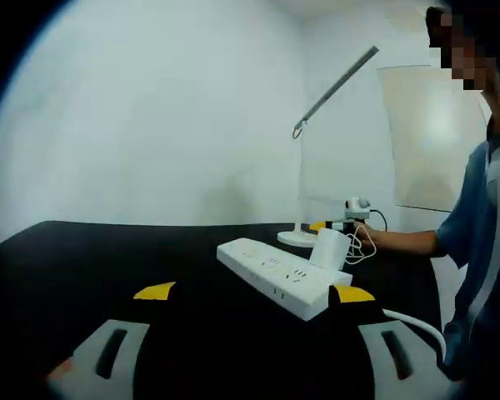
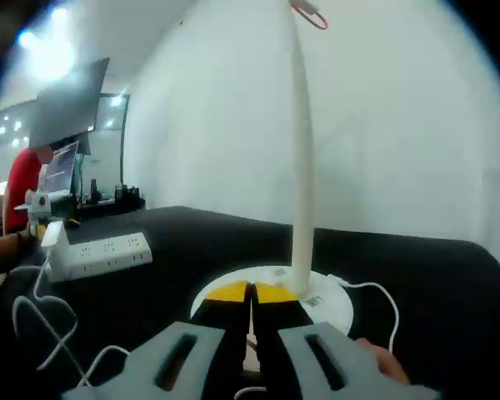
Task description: Insert the desk lamp plug into the socket, turn on the power strip switch, turn on the lamp switch, then turn off the lamp switch, turn off the power strip switch, and remove the plug from the socket.
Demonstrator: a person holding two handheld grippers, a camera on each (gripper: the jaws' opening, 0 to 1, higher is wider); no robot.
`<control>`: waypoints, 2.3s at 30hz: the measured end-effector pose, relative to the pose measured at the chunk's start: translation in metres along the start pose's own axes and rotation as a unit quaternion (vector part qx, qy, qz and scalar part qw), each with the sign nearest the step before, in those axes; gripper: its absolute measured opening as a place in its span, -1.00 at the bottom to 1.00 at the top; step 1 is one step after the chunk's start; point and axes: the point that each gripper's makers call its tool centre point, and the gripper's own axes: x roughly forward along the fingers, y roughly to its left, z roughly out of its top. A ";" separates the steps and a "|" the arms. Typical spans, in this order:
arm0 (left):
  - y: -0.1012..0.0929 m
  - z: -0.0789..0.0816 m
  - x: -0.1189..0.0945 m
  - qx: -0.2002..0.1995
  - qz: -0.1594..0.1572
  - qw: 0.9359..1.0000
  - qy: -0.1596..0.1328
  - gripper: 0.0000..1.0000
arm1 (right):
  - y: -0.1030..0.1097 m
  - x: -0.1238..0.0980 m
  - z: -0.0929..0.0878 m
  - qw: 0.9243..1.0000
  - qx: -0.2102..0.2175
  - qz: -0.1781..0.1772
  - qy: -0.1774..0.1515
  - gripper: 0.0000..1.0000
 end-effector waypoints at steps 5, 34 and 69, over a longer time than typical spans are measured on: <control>0.002 0.003 -0.001 -0.006 -0.003 1.000 -0.009 0.35 | 0.005 -0.010 0.010 1.000 -0.003 0.007 0.013 -0.88; -0.013 0.007 -0.002 -0.005 -0.016 1.000 -0.014 0.34 | 0.079 -0.085 0.116 0.991 0.024 0.128 0.028 -0.38; -0.010 0.010 -0.004 -0.015 -0.019 0.999 -0.026 0.33 | 0.153 -0.150 0.220 0.933 0.230 0.268 -0.066 -0.30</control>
